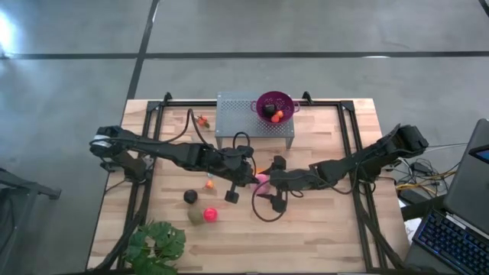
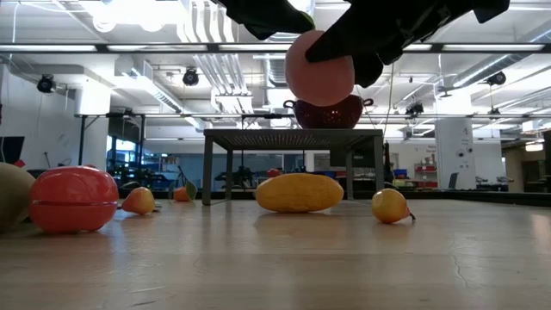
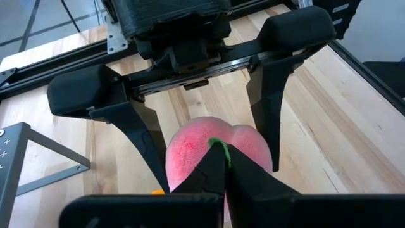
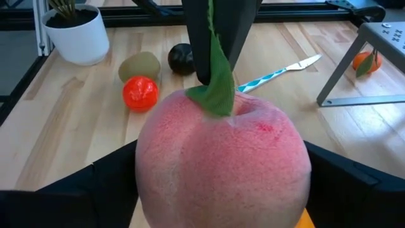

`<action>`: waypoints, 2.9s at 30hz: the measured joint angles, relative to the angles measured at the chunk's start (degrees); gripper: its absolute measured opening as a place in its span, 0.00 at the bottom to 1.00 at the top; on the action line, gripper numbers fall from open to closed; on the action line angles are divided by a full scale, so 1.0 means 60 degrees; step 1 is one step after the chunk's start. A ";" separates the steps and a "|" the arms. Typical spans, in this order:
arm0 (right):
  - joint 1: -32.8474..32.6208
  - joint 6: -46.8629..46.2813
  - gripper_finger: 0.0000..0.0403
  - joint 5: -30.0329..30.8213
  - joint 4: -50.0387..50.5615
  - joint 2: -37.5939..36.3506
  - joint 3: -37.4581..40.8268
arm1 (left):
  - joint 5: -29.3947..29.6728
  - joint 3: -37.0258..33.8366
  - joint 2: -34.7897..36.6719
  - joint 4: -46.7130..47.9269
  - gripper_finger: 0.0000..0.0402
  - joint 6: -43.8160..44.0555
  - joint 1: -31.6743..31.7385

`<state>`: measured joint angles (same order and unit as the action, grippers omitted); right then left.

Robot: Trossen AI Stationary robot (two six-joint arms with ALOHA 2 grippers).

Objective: Pick & Place Fruit
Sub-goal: Put the peach into the purple bowl on the shelf

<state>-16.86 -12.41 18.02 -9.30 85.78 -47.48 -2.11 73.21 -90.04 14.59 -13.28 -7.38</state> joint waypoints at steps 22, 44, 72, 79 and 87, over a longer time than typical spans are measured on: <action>0.0004 -0.0005 0.86 0.0007 0.0000 -0.0007 0.0000 | 0.0007 -0.0004 0.0000 -0.0003 0.10 0.0151 -0.0004; 0.0000 -0.0005 0.84 0.0011 0.0022 -0.0011 0.0000 | 0.0533 0.0308 0.0305 0.1018 0.66 0.0998 0.0022; 0.0000 -0.0184 0.85 0.0004 0.0309 -0.0122 0.0004 | 0.8359 -0.2218 0.1490 0.3322 0.65 0.6997 0.0006; 0.0107 -0.0184 0.88 0.0527 0.0432 -0.0827 0.0004 | 0.6642 -0.4264 0.1490 -0.1302 0.62 0.5503 -0.0004; 0.0954 -0.0249 0.88 0.0602 0.1204 -0.2146 0.0004 | 0.4431 -0.5395 0.1494 -0.5274 0.61 0.4054 -0.0004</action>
<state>-11.14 -13.91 21.64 -2.08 72.90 -47.46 24.48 40.84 -81.08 -17.06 11.05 -7.40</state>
